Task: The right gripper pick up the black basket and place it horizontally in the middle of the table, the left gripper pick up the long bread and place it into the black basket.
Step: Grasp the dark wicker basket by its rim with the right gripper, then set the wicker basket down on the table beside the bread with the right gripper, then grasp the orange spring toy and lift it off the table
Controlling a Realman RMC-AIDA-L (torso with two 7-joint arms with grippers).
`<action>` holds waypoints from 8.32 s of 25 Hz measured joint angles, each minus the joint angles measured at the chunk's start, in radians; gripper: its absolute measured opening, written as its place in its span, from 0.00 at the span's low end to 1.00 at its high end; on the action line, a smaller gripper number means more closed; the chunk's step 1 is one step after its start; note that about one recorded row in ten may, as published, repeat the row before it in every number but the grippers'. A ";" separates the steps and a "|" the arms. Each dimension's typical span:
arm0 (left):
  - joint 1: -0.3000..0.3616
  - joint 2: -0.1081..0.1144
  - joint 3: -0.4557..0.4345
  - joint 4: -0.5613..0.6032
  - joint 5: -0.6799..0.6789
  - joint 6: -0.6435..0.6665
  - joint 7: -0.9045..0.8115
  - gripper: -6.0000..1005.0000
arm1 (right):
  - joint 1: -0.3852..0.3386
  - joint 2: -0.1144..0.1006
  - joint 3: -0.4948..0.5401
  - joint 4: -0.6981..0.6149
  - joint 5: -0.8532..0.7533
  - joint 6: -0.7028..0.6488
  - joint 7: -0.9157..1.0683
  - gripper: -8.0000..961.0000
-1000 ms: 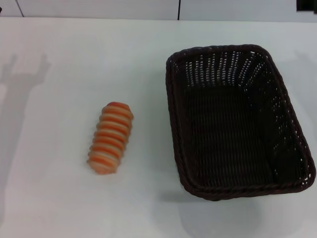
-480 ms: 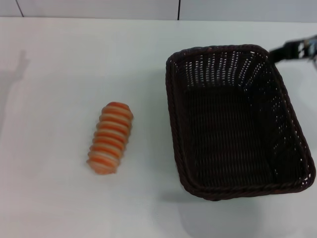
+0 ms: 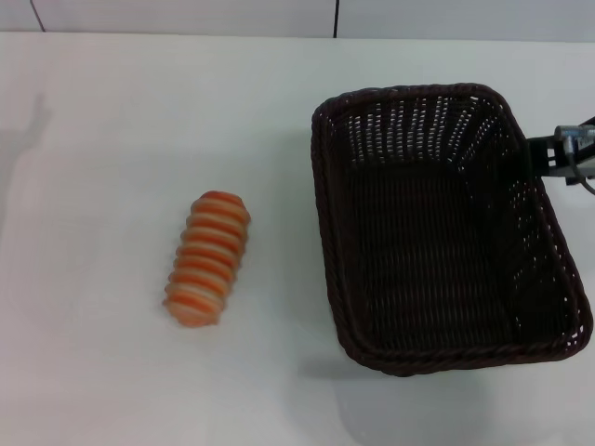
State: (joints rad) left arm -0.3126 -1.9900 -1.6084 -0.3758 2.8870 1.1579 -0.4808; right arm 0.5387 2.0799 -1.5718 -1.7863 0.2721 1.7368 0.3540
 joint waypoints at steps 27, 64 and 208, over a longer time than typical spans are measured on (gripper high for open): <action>0.009 -0.002 -0.004 0.000 0.000 0.005 -0.005 0.86 | 0.005 0.000 -0.032 0.128 -0.001 -0.034 0.011 0.83; 0.021 -0.001 0.002 -0.011 0.000 0.009 -0.006 0.86 | -0.056 -0.001 -0.113 0.171 0.027 -0.194 -0.012 0.21; 0.033 -0.047 0.132 -0.111 0.001 0.004 -0.189 0.86 | -0.082 0.004 0.030 0.504 1.030 -1.389 -1.722 0.39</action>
State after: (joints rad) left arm -0.2791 -2.0374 -1.4765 -0.4866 2.8877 1.1615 -0.6694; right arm 0.4569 2.0837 -1.5418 -1.2820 1.3020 0.3479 -1.3680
